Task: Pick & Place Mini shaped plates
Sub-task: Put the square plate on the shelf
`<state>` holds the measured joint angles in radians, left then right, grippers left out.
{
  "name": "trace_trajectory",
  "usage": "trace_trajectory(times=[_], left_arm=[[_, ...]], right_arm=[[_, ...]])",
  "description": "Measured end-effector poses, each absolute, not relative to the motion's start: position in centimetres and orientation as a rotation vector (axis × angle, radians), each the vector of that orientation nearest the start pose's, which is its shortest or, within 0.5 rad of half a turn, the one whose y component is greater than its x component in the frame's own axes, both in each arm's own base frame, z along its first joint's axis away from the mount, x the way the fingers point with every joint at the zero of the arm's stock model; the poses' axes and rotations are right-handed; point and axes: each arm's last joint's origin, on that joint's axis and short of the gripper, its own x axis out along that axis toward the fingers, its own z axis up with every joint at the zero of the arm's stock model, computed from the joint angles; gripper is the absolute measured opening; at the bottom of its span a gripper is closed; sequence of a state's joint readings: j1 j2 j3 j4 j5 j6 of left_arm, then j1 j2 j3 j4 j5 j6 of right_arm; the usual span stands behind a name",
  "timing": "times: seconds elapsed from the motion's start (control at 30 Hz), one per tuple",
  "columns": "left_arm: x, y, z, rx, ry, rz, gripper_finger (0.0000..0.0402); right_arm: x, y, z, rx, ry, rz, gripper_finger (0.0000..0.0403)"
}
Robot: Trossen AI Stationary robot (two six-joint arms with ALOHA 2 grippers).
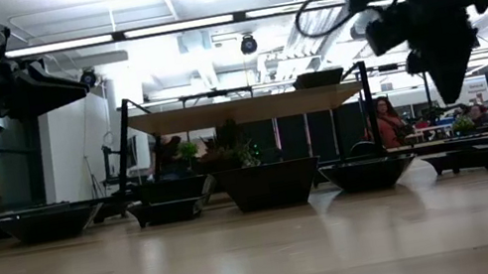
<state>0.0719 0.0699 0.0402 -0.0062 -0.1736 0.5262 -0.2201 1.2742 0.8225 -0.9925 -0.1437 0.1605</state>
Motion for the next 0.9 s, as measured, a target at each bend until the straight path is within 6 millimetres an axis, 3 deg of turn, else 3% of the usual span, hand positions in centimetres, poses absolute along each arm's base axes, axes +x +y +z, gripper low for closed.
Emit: trace_trajectory(times=[0.27, 0.43, 0.9], left_arm=[[9.9, 1.2, 17.1, 0.525, 0.099, 0.23, 0.0078], [9.9, 1.2, 17.1, 0.525, 0.1, 0.23, 0.0078], [9.9, 1.2, 17.1, 0.525, 0.099, 0.23, 0.0078]], right_arm=[[17.9, -1.4, 19.8, 0.443, 1.367, -0.23, 0.0073], [17.8, 0.3, 18.8, 0.4, 1.351, -0.18, 0.0073], [17.7, 3.0, 18.7, 0.253, 1.289, -0.282, 0.0087]])
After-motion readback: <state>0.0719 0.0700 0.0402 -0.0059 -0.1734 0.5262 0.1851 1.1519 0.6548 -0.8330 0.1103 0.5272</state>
